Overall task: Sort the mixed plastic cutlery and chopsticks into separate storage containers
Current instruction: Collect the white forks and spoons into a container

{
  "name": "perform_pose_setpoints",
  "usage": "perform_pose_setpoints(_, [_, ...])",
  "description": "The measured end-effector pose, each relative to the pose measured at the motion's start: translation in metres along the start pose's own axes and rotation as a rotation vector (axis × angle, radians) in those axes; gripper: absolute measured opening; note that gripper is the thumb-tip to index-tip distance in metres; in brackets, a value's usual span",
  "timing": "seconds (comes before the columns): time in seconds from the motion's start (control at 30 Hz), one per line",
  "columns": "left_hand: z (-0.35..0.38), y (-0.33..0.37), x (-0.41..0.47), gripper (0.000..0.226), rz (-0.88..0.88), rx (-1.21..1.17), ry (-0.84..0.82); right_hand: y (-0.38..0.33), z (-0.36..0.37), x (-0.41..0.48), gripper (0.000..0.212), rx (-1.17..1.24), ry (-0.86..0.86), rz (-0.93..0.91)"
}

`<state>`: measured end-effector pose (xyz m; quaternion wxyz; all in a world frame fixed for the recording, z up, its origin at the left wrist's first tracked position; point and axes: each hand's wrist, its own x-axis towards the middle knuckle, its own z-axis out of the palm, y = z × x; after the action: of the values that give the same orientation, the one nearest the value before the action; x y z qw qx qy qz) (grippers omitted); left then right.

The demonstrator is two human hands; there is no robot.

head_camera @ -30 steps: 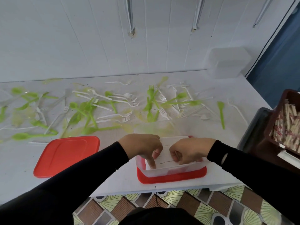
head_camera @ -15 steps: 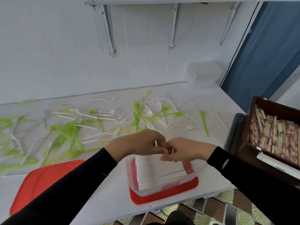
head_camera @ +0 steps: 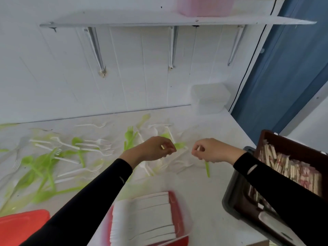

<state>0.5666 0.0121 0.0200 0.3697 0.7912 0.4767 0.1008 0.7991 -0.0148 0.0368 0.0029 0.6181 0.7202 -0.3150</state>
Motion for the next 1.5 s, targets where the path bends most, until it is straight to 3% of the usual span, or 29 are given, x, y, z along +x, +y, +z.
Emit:
perform_pose_setpoints(0.1, [0.013,-0.004,0.026,0.016,-0.064,0.095,-0.029,0.027,0.001,0.02,0.026,-0.261,-0.105,0.092])
perform_pose_setpoints(0.2, [0.025,-0.007,0.049,0.015,-0.131,0.164,-0.045,0.045,-0.013,0.04,0.019,-0.302,-0.069,0.161])
perform_pose_setpoints(0.37, [0.038,-0.006,0.077,0.012,-0.197,0.208,-0.002,0.07,-0.032,0.069,0.024,-0.408,-0.04,0.326])
perform_pose_setpoints(0.43, [0.041,-0.005,0.088,0.021,-0.211,0.218,0.021,0.077,-0.03,0.08,0.011,-0.411,-0.068,0.351])
perform_pose_setpoints(0.57, [0.048,-0.012,0.098,0.039,-0.235,0.169,0.033,0.08,-0.024,0.089,0.013,-0.352,-0.043,0.352])
perform_pose_setpoints(0.77, [0.055,-0.018,0.098,0.023,-0.207,0.25,0.009,0.081,-0.018,0.093,0.016,-0.251,-0.041,0.331])
perform_pose_setpoints(0.93, [0.037,-0.015,0.093,0.009,-0.143,-0.037,0.296,0.076,-0.027,0.094,0.045,0.053,0.088,0.272])
perform_pose_setpoints(1.03, [0.021,-0.006,0.089,0.006,-0.103,-0.228,0.643,0.066,-0.033,0.096,0.012,0.366,0.187,0.179])
perform_pose_setpoints(1.1, [0.013,0.002,0.085,0.006,-0.013,-0.396,0.903,0.052,-0.036,0.1,0.011,0.64,0.18,0.146])
perform_pose_setpoints(1.17, [0.01,0.009,0.08,0.003,0.114,-0.558,1.048,0.034,-0.036,0.105,0.011,0.909,0.112,0.155])
perform_pose_setpoints(1.23, [0.01,0.011,0.076,0.01,0.229,-0.575,1.07,0.015,-0.036,0.114,0.016,1.109,0.013,0.216])
perform_pose_setpoints(1.37, [0.015,0.002,0.081,0.024,0.401,-0.291,0.934,-0.001,-0.031,0.131,0.021,1.584,-0.173,0.234])
perform_pose_setpoints(1.5, [0.024,-0.011,0.093,0.015,0.57,-0.062,0.709,0.005,-0.03,0.135,0.026,1.687,-0.225,0.104])
